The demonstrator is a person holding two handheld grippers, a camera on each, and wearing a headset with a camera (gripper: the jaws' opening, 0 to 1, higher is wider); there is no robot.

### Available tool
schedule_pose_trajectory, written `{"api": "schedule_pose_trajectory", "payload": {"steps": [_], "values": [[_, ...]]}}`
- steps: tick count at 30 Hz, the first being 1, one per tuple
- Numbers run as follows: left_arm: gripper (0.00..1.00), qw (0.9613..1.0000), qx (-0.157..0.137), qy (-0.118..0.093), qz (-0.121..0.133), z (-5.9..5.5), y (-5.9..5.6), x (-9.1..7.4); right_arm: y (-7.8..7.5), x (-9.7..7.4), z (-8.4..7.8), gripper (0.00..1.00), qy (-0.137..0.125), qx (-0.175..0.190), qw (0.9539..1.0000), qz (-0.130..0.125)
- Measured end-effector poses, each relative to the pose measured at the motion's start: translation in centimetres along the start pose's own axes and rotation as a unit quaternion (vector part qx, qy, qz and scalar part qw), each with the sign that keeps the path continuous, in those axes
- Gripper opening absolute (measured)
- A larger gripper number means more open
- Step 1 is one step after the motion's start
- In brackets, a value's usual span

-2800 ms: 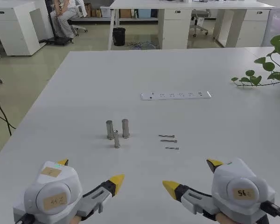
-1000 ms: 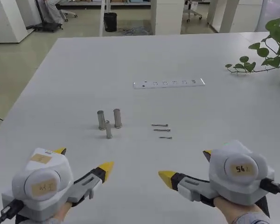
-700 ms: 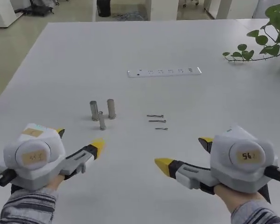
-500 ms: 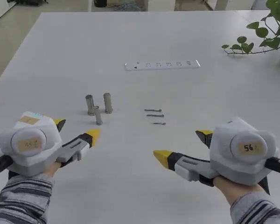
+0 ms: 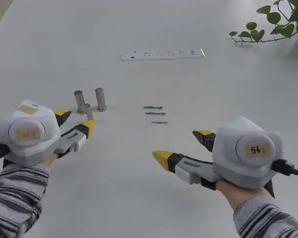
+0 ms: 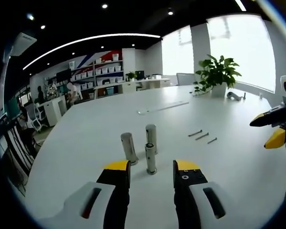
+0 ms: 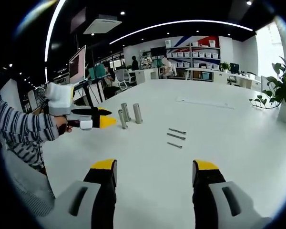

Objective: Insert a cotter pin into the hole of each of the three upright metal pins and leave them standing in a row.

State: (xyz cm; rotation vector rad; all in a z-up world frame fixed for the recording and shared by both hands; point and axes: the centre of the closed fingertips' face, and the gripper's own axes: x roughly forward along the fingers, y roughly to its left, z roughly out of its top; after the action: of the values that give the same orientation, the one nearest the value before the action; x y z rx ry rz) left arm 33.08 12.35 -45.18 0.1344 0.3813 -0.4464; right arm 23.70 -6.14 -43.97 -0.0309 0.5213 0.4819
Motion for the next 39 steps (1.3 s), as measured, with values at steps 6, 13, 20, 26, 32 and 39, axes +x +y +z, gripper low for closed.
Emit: {"api": "schedule_pose_trajectory", "payload": {"steps": [6,13,20,26,32,39], "values": [[0.27,0.9999,0.002,0.004,-0.011,0.0,-0.2,2.0,0.0,0.3,-0.5,0.61,0.008,-0.001,1.0,0.003],[0.17,0.9997,0.015,0.013,-0.012,-0.4,0.1,3.5,-0.3,0.2,-0.6,0.59,0.002,0.02,0.9998,-0.005],[0.07,0.9997,-0.001,0.004,-0.023,-0.1,0.0,4.2,-0.3,-0.1,-1.0,0.58,0.007,0.026,0.9996,-0.01],[0.06,0.9996,-0.006,0.005,-0.026,0.0,0.0,4.2,-0.1,-0.1,-1.2,0.57,0.011,0.029,0.9994,-0.012],[0.05,0.9997,-0.011,0.009,-0.021,0.2,-0.4,3.7,0.0,-0.2,-0.7,0.57,0.004,0.011,0.9998,-0.017],[0.05,0.9994,-0.026,0.001,-0.023,1.2,-2.4,2.7,0.2,-0.4,-0.5,0.57,0.002,0.016,0.9997,-0.016]]}}
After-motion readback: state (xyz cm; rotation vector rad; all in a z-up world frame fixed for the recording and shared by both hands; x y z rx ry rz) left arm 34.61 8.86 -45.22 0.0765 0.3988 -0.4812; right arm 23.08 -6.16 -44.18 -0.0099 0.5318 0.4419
